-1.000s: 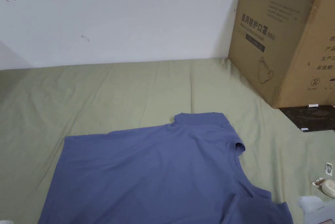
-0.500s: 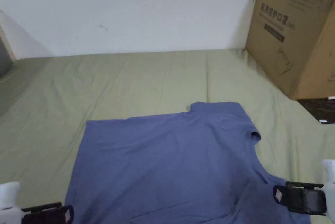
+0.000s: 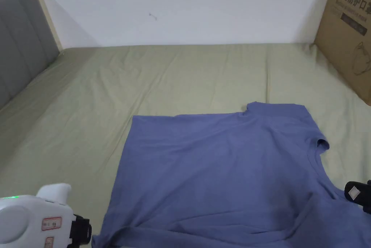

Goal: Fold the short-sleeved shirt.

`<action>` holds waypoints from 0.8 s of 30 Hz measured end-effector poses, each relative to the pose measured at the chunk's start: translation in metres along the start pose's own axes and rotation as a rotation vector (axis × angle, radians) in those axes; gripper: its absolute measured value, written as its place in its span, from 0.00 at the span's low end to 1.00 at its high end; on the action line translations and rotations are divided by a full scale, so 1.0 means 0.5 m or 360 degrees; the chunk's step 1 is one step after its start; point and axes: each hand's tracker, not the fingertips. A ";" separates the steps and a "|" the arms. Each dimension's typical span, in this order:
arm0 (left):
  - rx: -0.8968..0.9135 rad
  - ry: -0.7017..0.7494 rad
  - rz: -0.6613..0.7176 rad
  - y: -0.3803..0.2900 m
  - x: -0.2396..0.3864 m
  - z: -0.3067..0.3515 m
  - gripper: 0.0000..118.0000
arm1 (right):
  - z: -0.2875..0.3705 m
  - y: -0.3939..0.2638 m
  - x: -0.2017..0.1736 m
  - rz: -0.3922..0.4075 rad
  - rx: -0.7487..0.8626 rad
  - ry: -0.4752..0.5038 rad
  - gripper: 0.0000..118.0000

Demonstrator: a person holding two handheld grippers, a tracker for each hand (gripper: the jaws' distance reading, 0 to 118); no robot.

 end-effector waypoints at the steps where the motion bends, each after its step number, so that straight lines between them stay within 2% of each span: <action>1: 0.0023 -0.0048 0.0031 -0.002 -0.014 -0.021 0.06 | -0.003 -0.006 0.006 -0.0017 -0.0013 -0.0005 0.00; 2: 0.0053 -0.0064 0.0088 -0.002 -0.024 -0.036 0.30 | -0.005 -0.010 0.011 -0.0022 -0.0030 -0.0012 0.00; 4: 0.0036 -0.0099 0.0213 -0.005 -0.038 -0.070 0.96 | -0.008 -0.018 0.013 -0.0016 -0.0072 -0.0041 0.00; 5: 0.0109 -0.0130 0.0240 -0.010 -0.043 -0.075 0.97 | -0.009 -0.023 0.016 -0.0012 -0.0089 -0.0060 0.00; 6: 0.0149 -0.0164 0.0255 -0.003 -0.043 -0.088 0.94 | -0.010 -0.028 0.022 -0.0011 -0.0103 -0.0075 0.00; 8: 0.0102 -0.0132 0.0227 -0.001 -0.031 -0.108 0.94 | -0.014 -0.034 0.027 -0.0023 -0.0128 -0.0088 0.00; 10: 0.0015 -0.0068 0.0071 0.002 -0.013 -0.139 0.90 | -0.019 -0.040 0.040 -0.0050 -0.0142 -0.0099 0.00; 11: -0.0012 -0.0057 -0.0008 0.000 0.000 -0.138 0.69 | -0.021 -0.041 0.046 -0.0064 -0.0145 -0.0103 0.00; 13: -0.0063 0.0050 -0.0109 -0.006 0.018 -0.159 0.03 | -0.025 -0.043 0.050 -0.0088 -0.0154 -0.0114 0.00; 17: 0.0080 0.0048 -0.0073 -0.021 0.025 -0.130 0.03 | -0.020 -0.045 0.065 -0.0083 -0.0162 -0.0182 0.00; 21: 0.0186 -0.0048 -0.0006 -0.032 0.021 -0.069 0.03 | -0.016 -0.046 0.101 -0.0063 -0.0195 -0.0217 0.00; 22: 0.0200 -0.0051 -0.0016 -0.036 0.024 -0.059 0.03 | -0.021 -0.047 0.114 -0.0040 -0.0247 -0.0229 0.17; 23: 0.0224 -0.0050 -0.0037 -0.038 0.041 -0.034 0.03 | -0.029 -0.051 0.125 0.0013 -0.0295 -0.0264 0.73; 24: 0.0235 -0.0047 -0.0053 -0.041 0.045 -0.027 0.03 | -0.045 -0.054 0.145 0.0069 -0.0343 -0.0340 1.00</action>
